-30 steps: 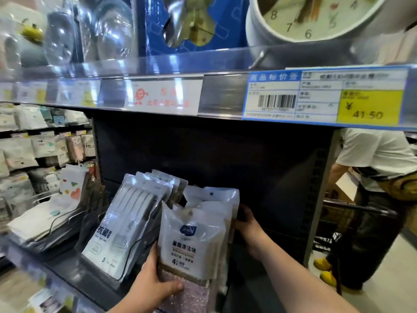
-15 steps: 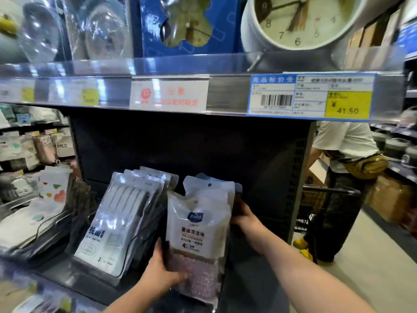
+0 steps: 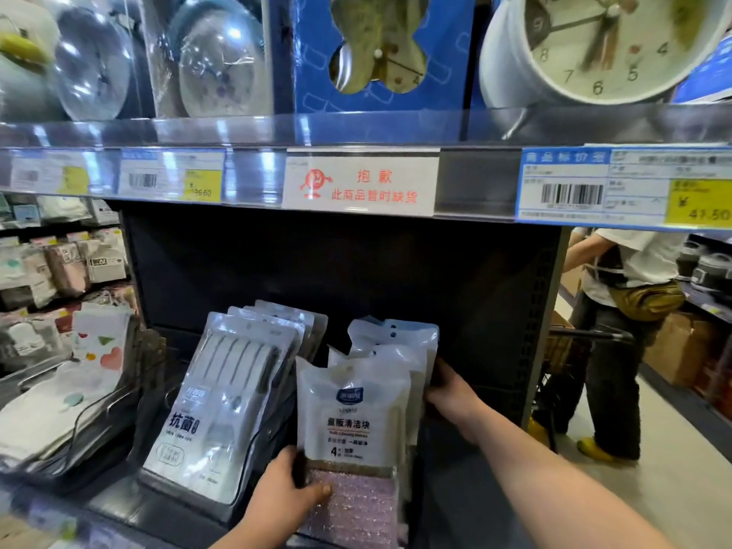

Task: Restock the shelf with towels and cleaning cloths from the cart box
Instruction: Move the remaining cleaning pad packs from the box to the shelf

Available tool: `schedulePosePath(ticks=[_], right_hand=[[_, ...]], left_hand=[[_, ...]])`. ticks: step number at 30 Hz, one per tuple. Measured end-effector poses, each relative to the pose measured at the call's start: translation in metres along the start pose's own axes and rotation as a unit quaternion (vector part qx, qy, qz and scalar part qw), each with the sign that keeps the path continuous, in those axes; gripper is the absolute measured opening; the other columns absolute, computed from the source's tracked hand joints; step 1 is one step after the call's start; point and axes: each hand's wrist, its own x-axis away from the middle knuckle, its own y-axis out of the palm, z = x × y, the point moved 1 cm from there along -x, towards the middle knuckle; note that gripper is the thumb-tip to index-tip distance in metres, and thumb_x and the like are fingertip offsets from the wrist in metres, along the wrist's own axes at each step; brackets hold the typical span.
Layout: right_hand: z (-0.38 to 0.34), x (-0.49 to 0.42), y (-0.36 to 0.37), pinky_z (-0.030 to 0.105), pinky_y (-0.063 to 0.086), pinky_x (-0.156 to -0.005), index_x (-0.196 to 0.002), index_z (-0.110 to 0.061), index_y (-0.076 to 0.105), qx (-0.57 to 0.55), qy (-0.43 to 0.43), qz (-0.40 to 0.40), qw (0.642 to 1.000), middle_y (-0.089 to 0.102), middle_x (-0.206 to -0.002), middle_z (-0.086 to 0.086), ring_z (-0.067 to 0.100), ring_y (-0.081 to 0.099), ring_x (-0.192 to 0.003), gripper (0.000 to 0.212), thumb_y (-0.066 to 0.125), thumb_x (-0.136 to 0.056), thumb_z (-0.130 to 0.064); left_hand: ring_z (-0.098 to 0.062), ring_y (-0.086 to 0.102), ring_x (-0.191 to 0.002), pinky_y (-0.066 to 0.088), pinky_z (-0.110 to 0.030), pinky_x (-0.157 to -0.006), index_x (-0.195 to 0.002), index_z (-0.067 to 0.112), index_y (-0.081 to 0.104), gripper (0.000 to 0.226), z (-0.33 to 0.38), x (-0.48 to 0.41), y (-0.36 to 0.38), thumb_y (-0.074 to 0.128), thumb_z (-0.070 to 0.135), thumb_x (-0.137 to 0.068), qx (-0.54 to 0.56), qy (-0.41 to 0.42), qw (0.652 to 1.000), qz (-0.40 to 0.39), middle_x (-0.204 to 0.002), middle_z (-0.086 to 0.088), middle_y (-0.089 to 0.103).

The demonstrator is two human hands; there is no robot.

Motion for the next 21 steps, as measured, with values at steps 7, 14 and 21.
schedulePosePath(ticks=[7, 14, 21], right_hand=[[0.005, -0.01, 0.0, 0.031, 0.049, -0.091, -0.143, -0.025, 0.035, 0.01, 0.016, 0.013, 1.0, 0.057, -0.13, 0.003, 0.016, 0.056, -0.108, 0.067, 0.068, -0.085, -0.025], [0.013, -0.019, -0.004, 0.042, 0.046, -0.103, -0.145, -0.028, 0.031, 0.006, 0.05, 0.003, 0.999, 0.057, -0.13, 0.003, 0.022, 0.055, -0.118, 0.073, 0.069, -0.083, -0.025], [0.014, -0.02, -0.007, 0.027, 0.043, -0.09, -0.148, -0.028, 0.026, 0.007, 0.047, 0.01, 0.999, 0.053, -0.136, 0.005, 0.021, 0.054, -0.117, 0.073, 0.065, -0.087, -0.021]], left_hand=[[-0.016, 0.052, -0.103, 0.037, -0.021, -0.082, -0.112, 0.025, 0.034, 0.057, 0.01, -0.007, 0.006, 0.073, 0.008, -0.072, 0.027, -0.002, 0.999, -0.035, -0.105, 0.004, 0.053], [-0.009, 0.052, -0.109, 0.041, -0.015, -0.084, -0.137, 0.026, 0.026, 0.093, 0.005, -0.006, 0.011, 0.081, 0.012, -0.063, 0.038, 0.019, 0.997, -0.062, -0.108, 0.017, 0.051], [-0.009, 0.049, -0.111, 0.037, -0.018, -0.091, -0.145, 0.021, 0.023, 0.101, -0.006, -0.009, 0.01, 0.083, 0.013, -0.065, 0.02, 0.012, 0.998, -0.057, -0.117, 0.005, 0.052]])
